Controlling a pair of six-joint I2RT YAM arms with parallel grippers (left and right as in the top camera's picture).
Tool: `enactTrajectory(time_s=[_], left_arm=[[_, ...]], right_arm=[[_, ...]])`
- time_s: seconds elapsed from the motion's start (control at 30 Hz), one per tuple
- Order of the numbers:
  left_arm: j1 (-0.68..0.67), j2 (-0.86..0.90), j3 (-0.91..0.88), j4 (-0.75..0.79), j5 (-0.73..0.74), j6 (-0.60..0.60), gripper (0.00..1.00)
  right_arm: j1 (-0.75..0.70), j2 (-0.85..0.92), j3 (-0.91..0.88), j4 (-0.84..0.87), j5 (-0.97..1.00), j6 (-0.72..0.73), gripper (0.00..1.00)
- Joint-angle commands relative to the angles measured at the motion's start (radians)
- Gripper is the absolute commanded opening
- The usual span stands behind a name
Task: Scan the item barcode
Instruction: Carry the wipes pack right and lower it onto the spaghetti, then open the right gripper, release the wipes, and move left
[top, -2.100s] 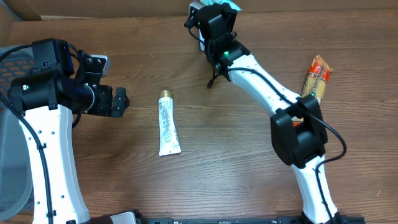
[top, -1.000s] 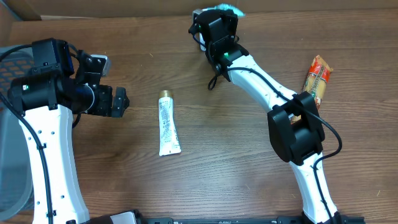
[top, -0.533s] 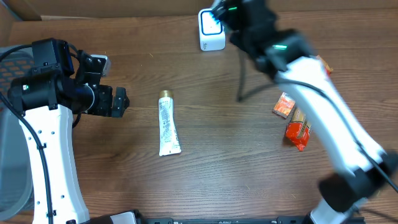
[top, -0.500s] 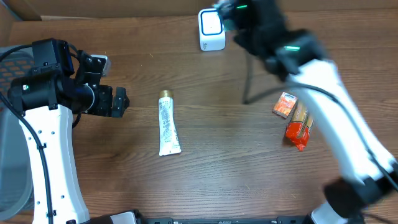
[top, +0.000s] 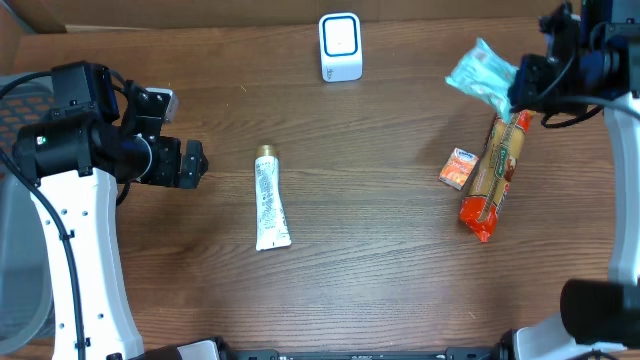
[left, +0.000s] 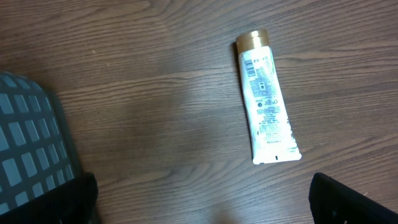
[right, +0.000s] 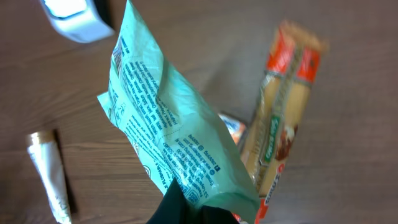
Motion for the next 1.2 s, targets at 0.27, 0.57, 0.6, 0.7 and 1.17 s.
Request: enactTrajectory(time_s=[0.27,0.57,0.6,0.7,1.17], left_arm=[[-0.001,-0.009,0.008,0.001,0.012,0.0,1.0],[-0.001,-0.009,0.008,0.001,0.012,0.0,1.0],[-0.001,-0.009,0.008,0.001,0.012,0.0,1.0],[-0.001,-0.009,0.008,0.001,0.012,0.0,1.0],[-0.001,-0.008,0.008,0.001,0.012,0.0,1.0]], right_arm=[[-0.089,0.068,-0.336,0.128,0.128,0.1,0.04],[-0.174,0.068,-0.362,0.139,0.177,0.145,0.5],[-0.175,0.068,-0.362,0.14,0.174,0.145,0.58],[-0.175,0.068,-0.362,0.143,0.161,0.115,0.67],[0.015,0.068,-0.192,0.112,-0.272,-0.04,0.68]])
